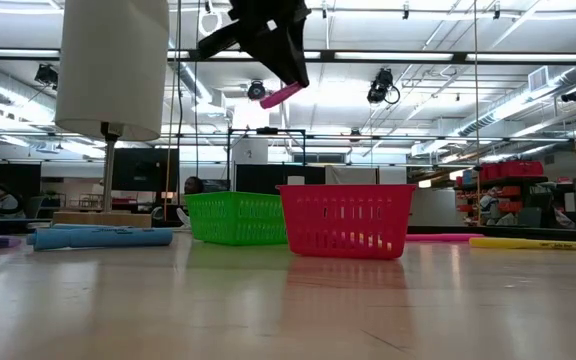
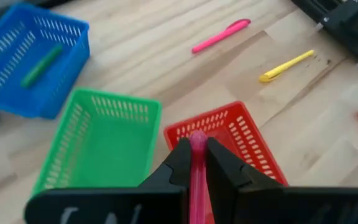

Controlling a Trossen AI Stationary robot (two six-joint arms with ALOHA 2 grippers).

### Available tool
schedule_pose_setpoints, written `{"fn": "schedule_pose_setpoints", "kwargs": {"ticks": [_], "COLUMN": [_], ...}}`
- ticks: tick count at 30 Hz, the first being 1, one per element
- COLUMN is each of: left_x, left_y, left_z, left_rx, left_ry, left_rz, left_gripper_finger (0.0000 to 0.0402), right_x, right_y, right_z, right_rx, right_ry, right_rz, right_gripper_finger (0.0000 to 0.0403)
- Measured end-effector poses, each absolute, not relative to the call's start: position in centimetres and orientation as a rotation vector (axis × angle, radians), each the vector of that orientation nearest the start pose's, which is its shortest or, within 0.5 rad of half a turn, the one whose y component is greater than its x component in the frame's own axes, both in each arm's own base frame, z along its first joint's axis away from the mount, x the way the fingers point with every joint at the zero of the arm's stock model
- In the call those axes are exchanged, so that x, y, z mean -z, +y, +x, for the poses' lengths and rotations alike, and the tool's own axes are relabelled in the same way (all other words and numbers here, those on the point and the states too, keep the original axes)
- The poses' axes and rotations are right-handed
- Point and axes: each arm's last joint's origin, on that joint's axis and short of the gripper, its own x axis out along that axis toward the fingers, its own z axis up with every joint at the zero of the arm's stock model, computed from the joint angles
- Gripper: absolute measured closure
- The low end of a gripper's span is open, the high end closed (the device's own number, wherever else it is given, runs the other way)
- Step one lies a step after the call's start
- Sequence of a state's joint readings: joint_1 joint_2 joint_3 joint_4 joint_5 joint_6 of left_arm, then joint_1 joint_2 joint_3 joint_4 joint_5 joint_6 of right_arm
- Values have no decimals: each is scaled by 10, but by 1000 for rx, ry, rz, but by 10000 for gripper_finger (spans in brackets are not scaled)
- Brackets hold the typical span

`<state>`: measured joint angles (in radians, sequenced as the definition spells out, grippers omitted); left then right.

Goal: Pick & Place Markers
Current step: Put the small pink pen into the blue bin

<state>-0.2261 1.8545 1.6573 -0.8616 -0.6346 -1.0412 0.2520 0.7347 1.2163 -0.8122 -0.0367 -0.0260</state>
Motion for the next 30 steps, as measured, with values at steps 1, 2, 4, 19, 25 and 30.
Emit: {"fn": "schedule_pose_setpoints", "kwargs": {"ticks": [1,2,4,19,25,30], "left_x": [-289,-289,-290,-289,-275,-263], "left_y": [-68,-65,-59,-10,-4,-2], "left_z": [386,387,389,399,402,406], "left_rx": [-795,-788,-773,-855,-900,-916], "left_ry": [664,666,673,678,719,754], "left_rz": [-477,-456,-406,-247,-244,-223], "left_gripper_finger": [375,375,375,375,375,375], "right_x": [-416,-417,-417,-414,-412,-412], "right_y": [26,25,24,24,23,23], "right_z": [98,95,90,87,87,87], "right_rx": [-289,-288,-284,-271,-261,-261], "right_ry": [318,314,308,348,377,379], "right_rz": [-62,-58,-29,40,80,80], "right_gripper_finger": [282,282,282,282,282,282]}}
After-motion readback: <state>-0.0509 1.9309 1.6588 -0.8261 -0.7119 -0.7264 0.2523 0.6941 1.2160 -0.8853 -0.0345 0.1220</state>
